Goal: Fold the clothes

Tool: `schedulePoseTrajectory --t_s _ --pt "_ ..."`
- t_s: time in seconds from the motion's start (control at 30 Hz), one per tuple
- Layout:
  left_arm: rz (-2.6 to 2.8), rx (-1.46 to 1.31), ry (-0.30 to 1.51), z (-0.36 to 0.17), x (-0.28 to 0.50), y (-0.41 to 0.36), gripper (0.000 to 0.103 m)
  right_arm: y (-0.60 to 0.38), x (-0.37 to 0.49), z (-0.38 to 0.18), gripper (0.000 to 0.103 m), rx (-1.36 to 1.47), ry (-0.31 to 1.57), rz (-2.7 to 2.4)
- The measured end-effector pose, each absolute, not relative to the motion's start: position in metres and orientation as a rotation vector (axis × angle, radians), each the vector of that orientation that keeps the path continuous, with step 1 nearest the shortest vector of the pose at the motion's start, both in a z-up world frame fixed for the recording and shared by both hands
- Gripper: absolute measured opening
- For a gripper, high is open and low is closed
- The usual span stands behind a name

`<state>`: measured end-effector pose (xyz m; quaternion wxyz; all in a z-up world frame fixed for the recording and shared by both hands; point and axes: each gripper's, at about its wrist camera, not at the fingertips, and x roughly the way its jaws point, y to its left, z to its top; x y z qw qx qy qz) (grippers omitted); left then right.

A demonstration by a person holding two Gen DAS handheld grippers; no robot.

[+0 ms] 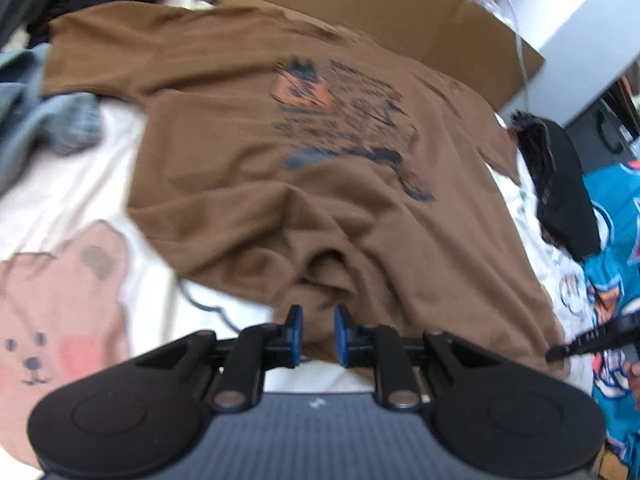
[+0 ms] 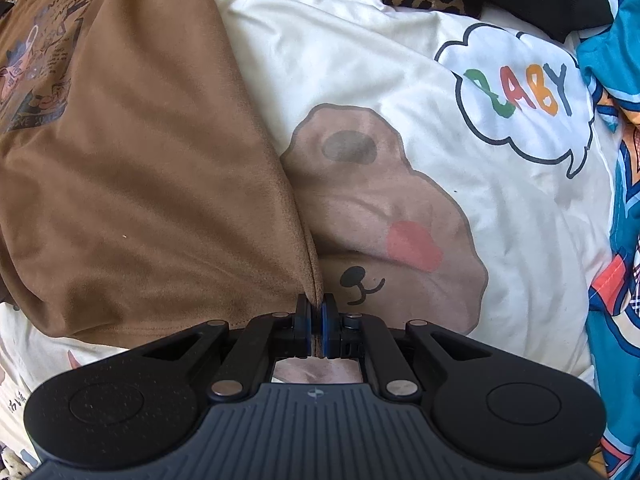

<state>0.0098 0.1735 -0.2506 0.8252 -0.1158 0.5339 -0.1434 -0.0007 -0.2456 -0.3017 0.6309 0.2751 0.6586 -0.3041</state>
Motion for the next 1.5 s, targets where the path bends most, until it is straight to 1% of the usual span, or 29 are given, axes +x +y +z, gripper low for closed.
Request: schedulePoseTrajectory --t_s 0.2,0.37,0.53,0.57,0.63,0.7,0.77,0.93,1.07,1.1,1.13,1.17,1.2,1.27,1.5 --pt "-0.206 -0.29 1.121 -0.246 0.029 0.194 0.016 -0.243 -0.001 -0.302 0.003 0.642 1.505 -0.706" --pt "-0.184 -0.214 1.141 -0.255 0.043 0.177 0.017 -0.239 0.001 -0.305 0.003 0.648 1.505 -0.709" --pt "-0.205 -0.202 1.147 -0.268 0.05 0.155 0.018 -0.235 0.002 -0.308 0.003 0.661 1.508 -0.714" --pt "-0.211 -0.206 1.145 -0.268 0.051 0.151 0.02 -0.234 0.002 -0.309 0.003 0.662 1.508 -0.716" --pt "-0.227 -0.219 1.143 -0.269 0.051 0.146 0.027 -0.231 0.004 -0.309 0.003 0.662 1.51 -0.715" --pt "-0.23 -0.237 1.145 -0.269 0.05 0.145 0.041 -0.228 0.005 -0.31 0.003 0.662 1.513 -0.717" --pt "-0.233 -0.254 1.148 -0.269 0.049 0.143 0.046 -0.226 0.007 -0.311 0.003 0.66 1.516 -0.717" --pt "-0.233 -0.315 1.154 -0.27 0.047 0.142 0.047 -0.219 0.011 -0.311 0.003 0.653 1.522 -0.713" --pt "-0.216 -0.412 1.176 -0.275 0.048 0.147 0.042 -0.214 0.012 -0.311 0.003 0.655 1.522 -0.713" --pt "-0.214 -0.445 1.181 -0.277 0.048 0.15 0.033 -0.213 0.012 -0.311 0.003 0.656 1.522 -0.713" --pt "-0.212 -0.477 1.186 -0.279 0.048 0.152 0.026 -0.212 0.013 -0.311 0.003 0.658 1.52 -0.715" --pt "-0.211 -0.505 1.197 -0.282 0.049 0.154 0.013 -0.211 0.014 -0.31 0.003 0.66 1.519 -0.716" --pt "-0.209 -0.532 1.206 -0.283 0.048 0.156 0.009 -0.209 0.014 -0.31 0.003 0.663 1.517 -0.717" --pt "-0.21 -0.56 1.195 -0.28 0.044 0.161 0.007 -0.207 0.015 -0.309 0.003 0.671 1.513 -0.72" --pt "-0.224 -0.501 1.172 -0.247 0.021 0.188 0.007 -0.199 0.019 -0.296 0.003 0.651 1.493 -0.733"
